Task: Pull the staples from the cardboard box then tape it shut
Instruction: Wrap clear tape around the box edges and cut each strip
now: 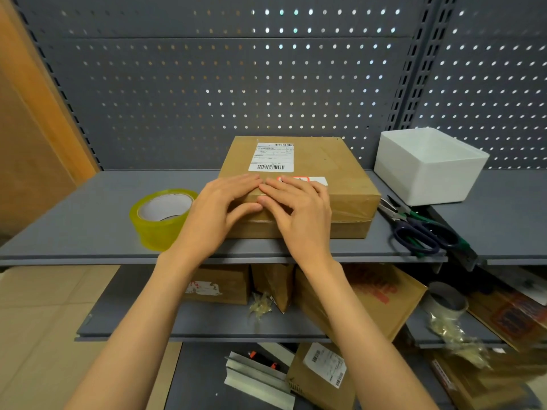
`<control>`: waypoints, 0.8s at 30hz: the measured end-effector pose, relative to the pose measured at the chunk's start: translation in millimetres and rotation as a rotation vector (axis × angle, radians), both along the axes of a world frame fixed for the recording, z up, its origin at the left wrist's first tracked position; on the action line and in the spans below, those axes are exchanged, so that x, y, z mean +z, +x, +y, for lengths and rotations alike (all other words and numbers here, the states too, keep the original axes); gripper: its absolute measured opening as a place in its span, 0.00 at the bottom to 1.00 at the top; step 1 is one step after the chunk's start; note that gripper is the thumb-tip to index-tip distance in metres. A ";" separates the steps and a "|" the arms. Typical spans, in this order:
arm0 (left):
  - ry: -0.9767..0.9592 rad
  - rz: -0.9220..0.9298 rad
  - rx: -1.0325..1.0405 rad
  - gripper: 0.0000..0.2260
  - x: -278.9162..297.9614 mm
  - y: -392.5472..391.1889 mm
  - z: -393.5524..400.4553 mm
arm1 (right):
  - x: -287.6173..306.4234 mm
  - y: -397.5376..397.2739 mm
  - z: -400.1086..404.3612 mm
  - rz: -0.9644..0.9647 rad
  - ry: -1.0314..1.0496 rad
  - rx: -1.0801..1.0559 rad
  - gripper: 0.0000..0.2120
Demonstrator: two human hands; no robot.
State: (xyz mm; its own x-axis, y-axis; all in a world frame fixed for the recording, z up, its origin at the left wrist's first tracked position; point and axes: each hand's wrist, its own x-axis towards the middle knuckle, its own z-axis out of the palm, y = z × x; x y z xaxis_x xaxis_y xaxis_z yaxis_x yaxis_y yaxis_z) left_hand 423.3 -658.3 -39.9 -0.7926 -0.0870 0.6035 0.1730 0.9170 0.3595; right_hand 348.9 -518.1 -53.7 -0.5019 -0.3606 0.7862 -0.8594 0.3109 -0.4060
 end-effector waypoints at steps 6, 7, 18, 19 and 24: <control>-0.052 0.017 0.071 0.22 -5.7 2.1 2.0 | -0.2 0.5 -1.4 -0.010 -0.011 -0.010 0.10; -0.080 0.023 0.087 0.22 -6.0 3.1 3.7 | -0.2 0.7 -1.2 -0.009 -0.009 -0.013 0.10; -0.114 0.029 0.162 0.26 -8.2 8.0 14.3 | 1.7 3.8 8.0 0.077 0.160 -0.030 0.17; -0.073 0.027 0.156 0.26 -7.4 7.4 13.7 | 2.2 2.8 9.4 0.078 0.183 -0.024 0.18; -0.027 -0.006 0.141 0.26 -4.6 7.5 11.5 | 4.3 0.1 15.6 0.090 0.267 -0.006 0.17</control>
State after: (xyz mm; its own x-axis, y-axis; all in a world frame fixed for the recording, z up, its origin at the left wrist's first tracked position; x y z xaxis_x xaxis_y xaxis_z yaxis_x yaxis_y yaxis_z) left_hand 430.8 -646.8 -44.5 -0.7774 -0.1810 0.6024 0.0400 0.9415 0.3346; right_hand 349.1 -502.4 -49.5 -0.4372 -0.5582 0.7052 -0.8861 0.4014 -0.2316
